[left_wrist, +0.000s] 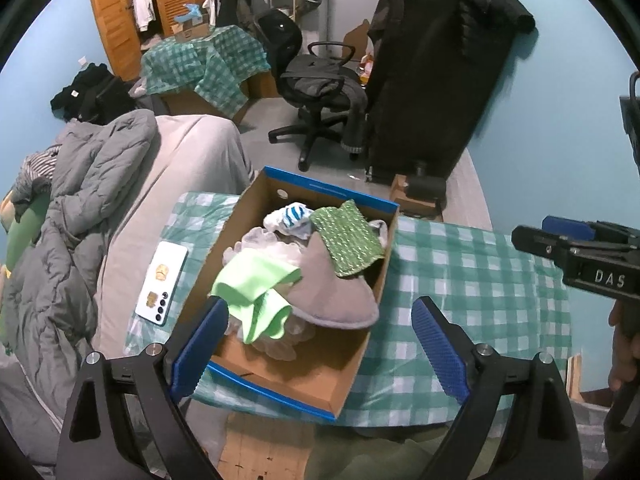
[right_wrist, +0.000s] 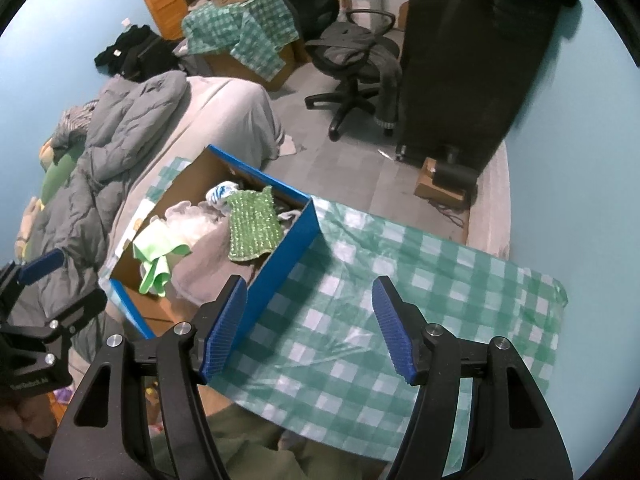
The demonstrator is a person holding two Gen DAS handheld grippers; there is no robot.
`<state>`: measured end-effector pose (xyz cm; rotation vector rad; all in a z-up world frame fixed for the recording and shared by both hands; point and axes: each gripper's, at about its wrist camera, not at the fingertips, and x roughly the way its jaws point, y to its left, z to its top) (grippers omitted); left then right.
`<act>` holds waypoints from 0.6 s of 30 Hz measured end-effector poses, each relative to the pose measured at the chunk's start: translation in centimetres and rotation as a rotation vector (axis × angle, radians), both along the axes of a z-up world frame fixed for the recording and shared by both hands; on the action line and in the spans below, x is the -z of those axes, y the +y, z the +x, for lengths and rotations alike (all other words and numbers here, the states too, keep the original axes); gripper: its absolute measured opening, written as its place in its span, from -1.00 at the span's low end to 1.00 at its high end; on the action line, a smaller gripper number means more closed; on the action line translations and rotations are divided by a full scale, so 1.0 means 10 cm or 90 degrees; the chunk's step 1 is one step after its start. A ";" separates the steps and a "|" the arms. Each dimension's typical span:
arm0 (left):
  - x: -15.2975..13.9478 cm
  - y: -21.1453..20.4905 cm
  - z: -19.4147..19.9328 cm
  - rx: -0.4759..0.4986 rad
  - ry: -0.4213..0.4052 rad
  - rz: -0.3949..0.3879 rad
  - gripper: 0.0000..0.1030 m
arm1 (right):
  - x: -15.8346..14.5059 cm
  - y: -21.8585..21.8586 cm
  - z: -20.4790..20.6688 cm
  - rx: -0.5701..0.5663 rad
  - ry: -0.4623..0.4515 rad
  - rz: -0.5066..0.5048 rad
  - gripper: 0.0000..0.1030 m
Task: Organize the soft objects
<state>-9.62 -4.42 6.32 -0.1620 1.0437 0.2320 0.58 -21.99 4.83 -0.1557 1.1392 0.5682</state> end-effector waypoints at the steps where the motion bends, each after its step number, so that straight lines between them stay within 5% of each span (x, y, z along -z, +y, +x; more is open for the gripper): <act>1: -0.01 -0.03 -0.02 0.007 0.001 0.001 0.83 | -0.02 -0.02 -0.01 0.002 -0.005 -0.002 0.25; 18: -0.04 -0.07 -0.08 0.019 0.009 0.021 0.83 | -0.15 -0.06 -0.16 0.008 -0.024 0.006 0.26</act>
